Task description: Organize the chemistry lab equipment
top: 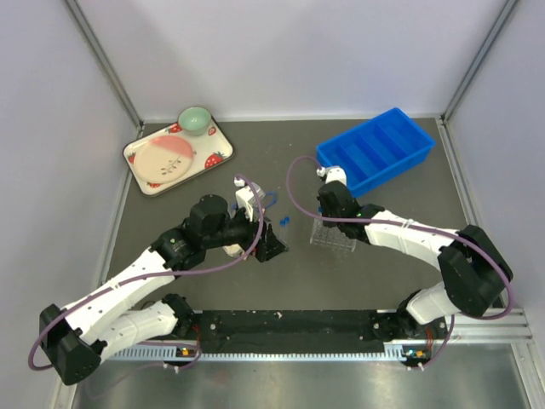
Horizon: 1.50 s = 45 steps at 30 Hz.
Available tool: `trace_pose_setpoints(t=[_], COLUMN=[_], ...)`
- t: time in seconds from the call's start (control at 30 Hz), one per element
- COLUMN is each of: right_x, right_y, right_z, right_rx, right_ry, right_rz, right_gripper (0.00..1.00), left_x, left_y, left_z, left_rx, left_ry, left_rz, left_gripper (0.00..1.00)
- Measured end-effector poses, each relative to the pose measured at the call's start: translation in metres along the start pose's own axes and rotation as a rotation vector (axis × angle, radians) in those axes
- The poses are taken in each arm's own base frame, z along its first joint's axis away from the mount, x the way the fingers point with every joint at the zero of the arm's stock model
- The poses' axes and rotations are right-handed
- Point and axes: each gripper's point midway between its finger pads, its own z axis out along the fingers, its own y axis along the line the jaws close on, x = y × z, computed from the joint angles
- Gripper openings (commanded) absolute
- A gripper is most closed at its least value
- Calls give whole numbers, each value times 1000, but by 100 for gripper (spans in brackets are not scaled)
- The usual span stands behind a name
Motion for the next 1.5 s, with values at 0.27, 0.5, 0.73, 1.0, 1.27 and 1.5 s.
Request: trace_pose_setpoints(t=[0.27,0.5,0.73,1.0,1.27,1.5], right_x=[2,2,-3,-2,-11,-52], right_y=[1,-3,-6,-7,-7,-3], right_z=[-2,-10,-17,-18,-22,-45], right_rx=[10,21,22,25,37,28], right_ry=[3,6,-10,-3,-18,-103], right_rz=[-14,-20,-21,-25,-31,-20], right_gripper=[16,22,24,25,26,27], left_x=[2,2,2,2,2,2], left_y=[1,1,1,1,1,3], left_z=[2,2,2,2,2,2], left_rx=[-1,0,0,0,1,-7], left_ry=[8,9,9,9,10,9], left_rz=[-3,-3,-4,-4,-4,-1], left_gripper=[99,99,99,99,99,99])
